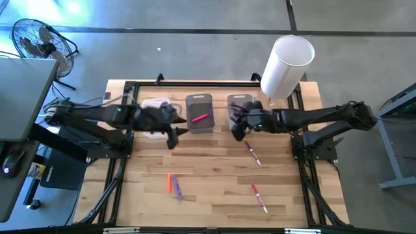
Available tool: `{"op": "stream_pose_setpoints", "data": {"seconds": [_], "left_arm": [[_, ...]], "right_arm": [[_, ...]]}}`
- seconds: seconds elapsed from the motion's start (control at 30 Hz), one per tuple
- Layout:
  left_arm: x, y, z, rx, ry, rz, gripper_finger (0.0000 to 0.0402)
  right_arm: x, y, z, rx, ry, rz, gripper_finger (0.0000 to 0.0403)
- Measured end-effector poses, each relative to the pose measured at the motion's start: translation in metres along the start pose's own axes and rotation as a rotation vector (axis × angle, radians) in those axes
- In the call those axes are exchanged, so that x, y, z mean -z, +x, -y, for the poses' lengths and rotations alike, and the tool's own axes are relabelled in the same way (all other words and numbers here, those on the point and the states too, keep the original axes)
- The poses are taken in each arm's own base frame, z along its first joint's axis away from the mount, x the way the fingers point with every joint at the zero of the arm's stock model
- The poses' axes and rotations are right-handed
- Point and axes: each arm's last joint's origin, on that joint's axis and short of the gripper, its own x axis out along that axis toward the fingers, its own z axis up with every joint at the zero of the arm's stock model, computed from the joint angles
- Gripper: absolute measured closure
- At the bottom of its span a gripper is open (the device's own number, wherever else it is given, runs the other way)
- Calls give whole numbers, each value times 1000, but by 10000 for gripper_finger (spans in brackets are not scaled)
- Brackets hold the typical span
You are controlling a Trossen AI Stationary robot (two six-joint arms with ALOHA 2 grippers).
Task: Pick & Place Markers
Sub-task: Put the orange pen into the black bin
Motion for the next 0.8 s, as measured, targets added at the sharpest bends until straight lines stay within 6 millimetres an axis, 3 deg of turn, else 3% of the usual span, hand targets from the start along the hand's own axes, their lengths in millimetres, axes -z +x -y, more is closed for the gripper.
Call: {"op": "stream_pose_setpoints", "data": {"seconds": [0.07, 0.27, 0.37, 0.6, 0.8], "left_arm": [[7, 8, 8, -49, -47, -21, 209], [26, 13, 17, -120, -419, -154, 209], [46, 16, 20, -227, -539, -279, 209], [75, 21, 54, -296, -755, -375, 209], [106, 23, 81, -386, -906, -460, 209]], "right_arm": [[5, -8, 4, -47, 16, 28, 321], [12, -35, 17, -133, 34, 57, 373], [15, -43, 21, -149, 8, 64, 396], [23, -53, 30, -194, 11, 28, 400], [28, -60, 25, -236, 33, -1, 402]]}}
